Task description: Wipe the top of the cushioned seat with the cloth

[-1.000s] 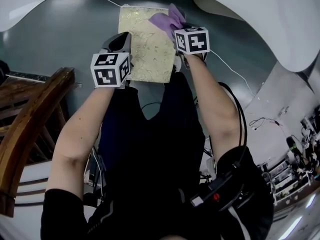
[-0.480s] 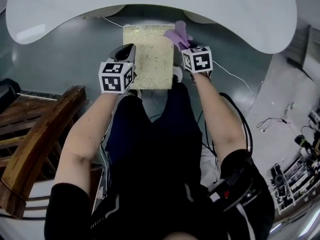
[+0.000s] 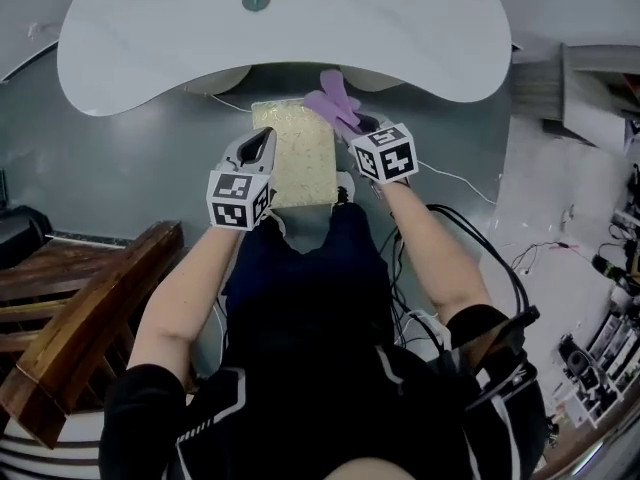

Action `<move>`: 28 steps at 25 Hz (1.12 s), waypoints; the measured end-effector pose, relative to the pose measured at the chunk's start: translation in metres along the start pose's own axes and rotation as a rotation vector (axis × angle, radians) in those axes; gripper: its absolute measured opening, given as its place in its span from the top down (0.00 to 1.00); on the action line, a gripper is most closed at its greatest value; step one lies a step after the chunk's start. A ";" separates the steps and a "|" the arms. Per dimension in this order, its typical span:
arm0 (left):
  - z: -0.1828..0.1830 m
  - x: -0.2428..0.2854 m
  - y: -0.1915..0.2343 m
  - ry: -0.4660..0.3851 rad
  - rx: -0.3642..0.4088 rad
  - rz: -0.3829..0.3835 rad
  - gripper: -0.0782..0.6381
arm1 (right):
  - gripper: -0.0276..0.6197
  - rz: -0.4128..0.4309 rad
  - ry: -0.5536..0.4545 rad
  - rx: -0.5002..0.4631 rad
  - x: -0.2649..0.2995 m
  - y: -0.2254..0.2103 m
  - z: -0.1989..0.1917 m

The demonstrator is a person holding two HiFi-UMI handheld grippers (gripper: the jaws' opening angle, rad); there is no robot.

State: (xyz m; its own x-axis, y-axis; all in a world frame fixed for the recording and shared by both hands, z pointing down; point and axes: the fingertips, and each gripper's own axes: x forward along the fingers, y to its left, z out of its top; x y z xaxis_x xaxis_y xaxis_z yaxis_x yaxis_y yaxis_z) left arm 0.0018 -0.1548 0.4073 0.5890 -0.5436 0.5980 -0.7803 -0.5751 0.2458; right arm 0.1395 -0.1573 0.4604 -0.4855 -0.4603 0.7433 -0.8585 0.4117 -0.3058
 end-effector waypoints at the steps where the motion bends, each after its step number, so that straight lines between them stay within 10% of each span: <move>1: 0.011 -0.010 -0.002 -0.022 0.011 -0.005 0.89 | 0.82 0.012 -0.019 -0.008 -0.011 0.010 0.009; 28: 0.260 -0.258 -0.033 -0.539 0.025 -0.132 0.89 | 0.81 -0.057 -0.627 -0.178 -0.293 0.131 0.230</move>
State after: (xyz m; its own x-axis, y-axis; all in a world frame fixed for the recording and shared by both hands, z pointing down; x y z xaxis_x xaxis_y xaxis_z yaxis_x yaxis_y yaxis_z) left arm -0.0699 -0.1543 0.0466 0.7109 -0.6979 0.0871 -0.6912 -0.6703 0.2702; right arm 0.1312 -0.1490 0.0654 -0.4906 -0.8344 0.2512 -0.8713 0.4723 -0.1332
